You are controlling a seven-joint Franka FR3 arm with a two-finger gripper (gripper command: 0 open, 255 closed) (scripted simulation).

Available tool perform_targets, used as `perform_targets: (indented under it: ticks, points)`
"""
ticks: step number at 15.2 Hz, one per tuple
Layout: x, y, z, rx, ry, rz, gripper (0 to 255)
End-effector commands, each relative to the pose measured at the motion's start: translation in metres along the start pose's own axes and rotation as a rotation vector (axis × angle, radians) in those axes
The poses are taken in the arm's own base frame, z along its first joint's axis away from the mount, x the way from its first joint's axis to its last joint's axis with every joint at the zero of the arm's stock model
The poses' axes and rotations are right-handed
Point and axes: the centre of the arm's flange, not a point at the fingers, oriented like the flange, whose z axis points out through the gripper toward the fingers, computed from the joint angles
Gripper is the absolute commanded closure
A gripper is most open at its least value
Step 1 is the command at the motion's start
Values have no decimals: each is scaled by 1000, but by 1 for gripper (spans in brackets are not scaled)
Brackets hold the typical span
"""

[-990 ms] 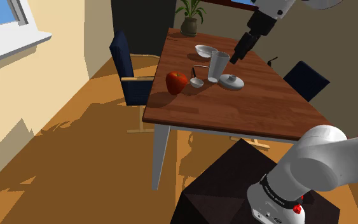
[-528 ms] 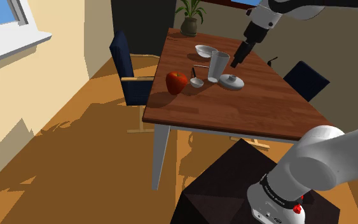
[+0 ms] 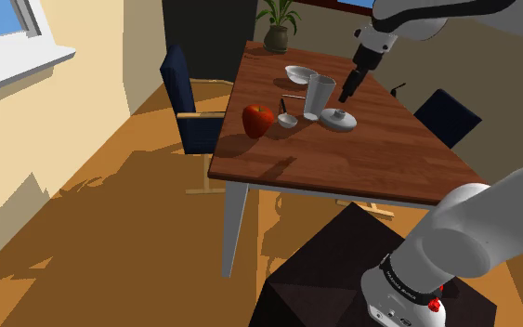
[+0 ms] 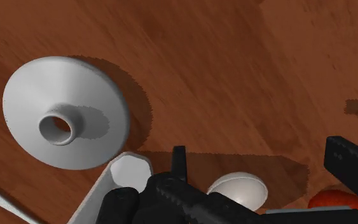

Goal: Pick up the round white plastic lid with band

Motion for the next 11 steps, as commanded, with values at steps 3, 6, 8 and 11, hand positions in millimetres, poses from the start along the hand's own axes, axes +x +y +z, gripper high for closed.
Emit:
perform_targets:
  ticks: [3,6,8,11]
  points:
    - [10,47,21,-5,-29,-14,0]
    - [16,83,37,-7,-51,-24,0]
    - [19,107,48,-9,-66,-30,0]
    - [25,142,64,-12,-87,-39,0]
